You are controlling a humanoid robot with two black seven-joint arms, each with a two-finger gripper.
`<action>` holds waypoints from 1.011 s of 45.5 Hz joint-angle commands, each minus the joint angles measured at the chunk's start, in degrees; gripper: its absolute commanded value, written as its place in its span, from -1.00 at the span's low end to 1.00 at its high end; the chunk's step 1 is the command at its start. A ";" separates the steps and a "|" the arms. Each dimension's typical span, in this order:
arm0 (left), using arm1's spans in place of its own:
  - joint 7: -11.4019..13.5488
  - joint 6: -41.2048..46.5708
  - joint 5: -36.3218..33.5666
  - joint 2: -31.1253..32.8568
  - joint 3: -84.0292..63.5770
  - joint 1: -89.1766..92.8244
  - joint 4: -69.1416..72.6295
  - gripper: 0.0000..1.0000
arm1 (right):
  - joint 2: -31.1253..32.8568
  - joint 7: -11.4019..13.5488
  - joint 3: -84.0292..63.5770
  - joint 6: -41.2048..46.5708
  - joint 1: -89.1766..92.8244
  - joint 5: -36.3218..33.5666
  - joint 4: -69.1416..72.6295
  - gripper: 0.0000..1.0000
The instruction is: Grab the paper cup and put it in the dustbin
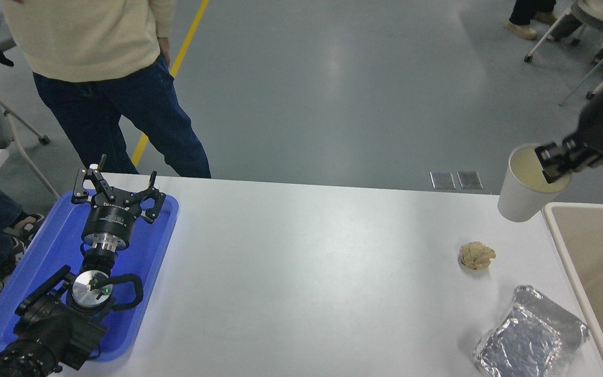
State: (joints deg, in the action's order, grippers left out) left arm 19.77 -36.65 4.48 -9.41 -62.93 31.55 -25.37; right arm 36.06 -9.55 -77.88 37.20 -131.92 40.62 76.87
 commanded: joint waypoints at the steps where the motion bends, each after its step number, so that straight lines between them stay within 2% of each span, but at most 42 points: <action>1: 0.00 0.00 0.00 0.00 0.00 0.00 -0.03 1.00 | 12.18 -1.52 -0.08 0.16 6.06 8.32 -8.40 -1.00; 5: 0.00 0.00 0.00 0.00 0.00 0.00 0.05 1.00 | 16.14 -2.84 0.88 -0.02 8.70 11.49 -11.47 -1.00; 14: 0.00 0.00 0.00 0.00 0.00 0.00 -0.03 1.00 | 20.01 -3.45 3.52 -0.63 15.46 12.73 -19.99 -1.00; 17: 0.00 0.00 0.00 0.00 0.00 0.00 -0.03 1.00 | 20.10 -3.54 4.75 -0.72 18.27 13.25 -23.51 -1.00; 23: 0.00 0.09 0.00 0.00 0.00 0.00 -0.03 1.00 | 20.10 -5.30 9.23 -1.25 24.86 14.92 -28.44 -1.00; 34: 0.00 0.09 0.00 0.00 0.00 0.00 0.05 1.00 | 20.45 -5.30 15.65 -2.48 30.76 16.15 -31.07 -1.00; 46: 0.00 0.09 0.00 0.00 0.00 0.00 -0.03 1.00 | 17.74 -5.30 24.95 -14.42 51.22 15.28 -43.64 -1.00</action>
State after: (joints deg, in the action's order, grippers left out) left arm 19.77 -36.55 4.48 -9.40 -62.93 31.56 -25.35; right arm 55.88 -14.66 -61.27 31.01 -96.79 56.24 42.92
